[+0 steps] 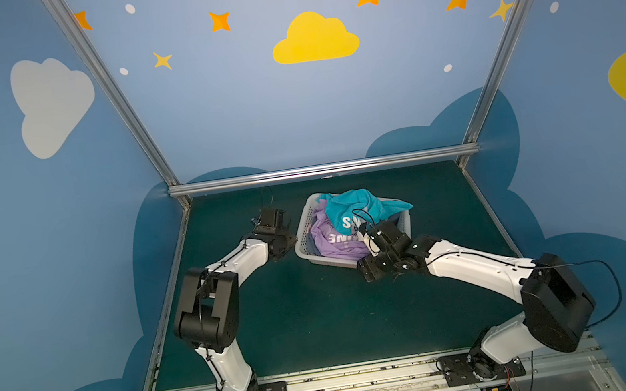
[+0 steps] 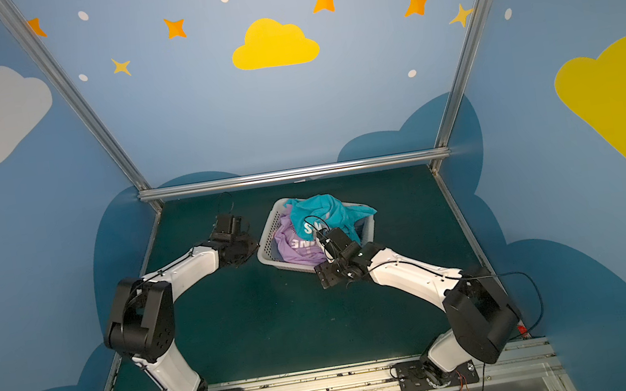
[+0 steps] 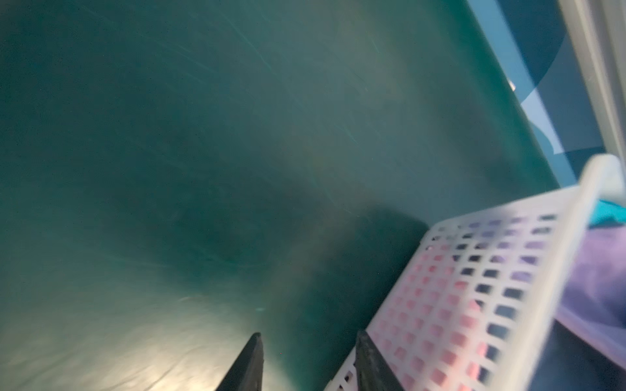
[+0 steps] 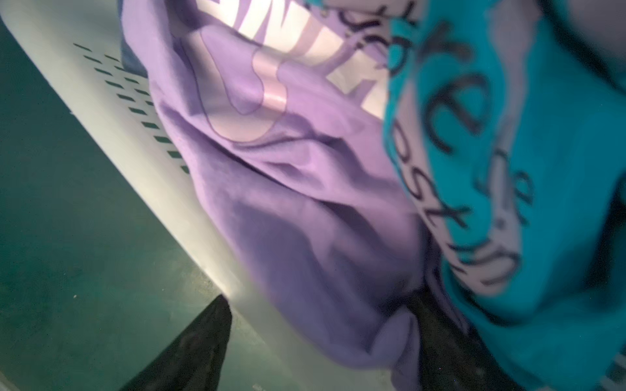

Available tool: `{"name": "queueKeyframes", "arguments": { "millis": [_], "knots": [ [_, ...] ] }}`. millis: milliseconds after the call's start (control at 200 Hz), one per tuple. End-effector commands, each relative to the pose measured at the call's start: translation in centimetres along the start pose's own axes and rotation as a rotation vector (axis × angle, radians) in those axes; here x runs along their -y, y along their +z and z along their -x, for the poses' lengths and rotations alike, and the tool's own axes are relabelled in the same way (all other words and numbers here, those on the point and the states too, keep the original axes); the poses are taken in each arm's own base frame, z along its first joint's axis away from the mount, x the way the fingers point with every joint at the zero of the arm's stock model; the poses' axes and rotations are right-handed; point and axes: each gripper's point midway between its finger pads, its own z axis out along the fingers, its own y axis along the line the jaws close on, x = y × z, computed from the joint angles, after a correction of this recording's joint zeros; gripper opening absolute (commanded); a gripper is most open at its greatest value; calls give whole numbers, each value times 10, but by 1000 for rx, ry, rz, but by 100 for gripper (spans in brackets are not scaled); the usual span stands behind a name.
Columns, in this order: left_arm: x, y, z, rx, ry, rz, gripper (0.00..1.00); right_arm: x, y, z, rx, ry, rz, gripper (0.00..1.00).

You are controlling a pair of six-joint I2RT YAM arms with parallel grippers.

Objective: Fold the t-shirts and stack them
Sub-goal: 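Reach the right gripper into the basket and grasp the teal t-shirt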

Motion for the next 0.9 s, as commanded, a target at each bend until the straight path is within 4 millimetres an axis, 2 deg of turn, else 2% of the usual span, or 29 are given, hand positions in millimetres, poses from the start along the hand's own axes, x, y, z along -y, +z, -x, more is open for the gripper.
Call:
{"name": "queueKeyframes", "arguments": {
  "millis": [0, 140, 275, 365, 451, 511, 641, 766, 826, 896],
  "knots": [
    [30, 14, -37, -112, 72, -45, 45, -11, -2, -21, -149, 0, -2, 80],
    [67, 30, -53, -158, 105, -89, 46, -45, -4, -23, -175, -49, 40, 78],
    [102, 39, -64, -189, 131, -144, 46, -82, -10, -10, -145, -66, 104, 78],
    [121, 40, -71, -203, 152, -168, 46, -87, -14, 3, -131, -68, 85, 79],
    [131, 35, -70, -201, 156, -184, 46, -72, -24, 15, -102, -63, 2, 80],
    [133, 28, -61, -178, 154, -186, 47, -58, -38, 21, -74, -52, -54, 82],
    [127, -3, -33, -104, 139, -181, 48, -24, -85, 30, 26, 14, -162, 86],
    [102, -44, -3, -17, 94, -166, 57, 19, -129, 32, 200, 82, -307, 89],
    [84, -65, 8, 24, 70, -156, 64, 35, -137, 31, 304, 96, -340, 90],
    [62, -92, 19, 72, 53, -148, 70, 47, -140, 27, 361, 127, -300, 90]
  ]
}}
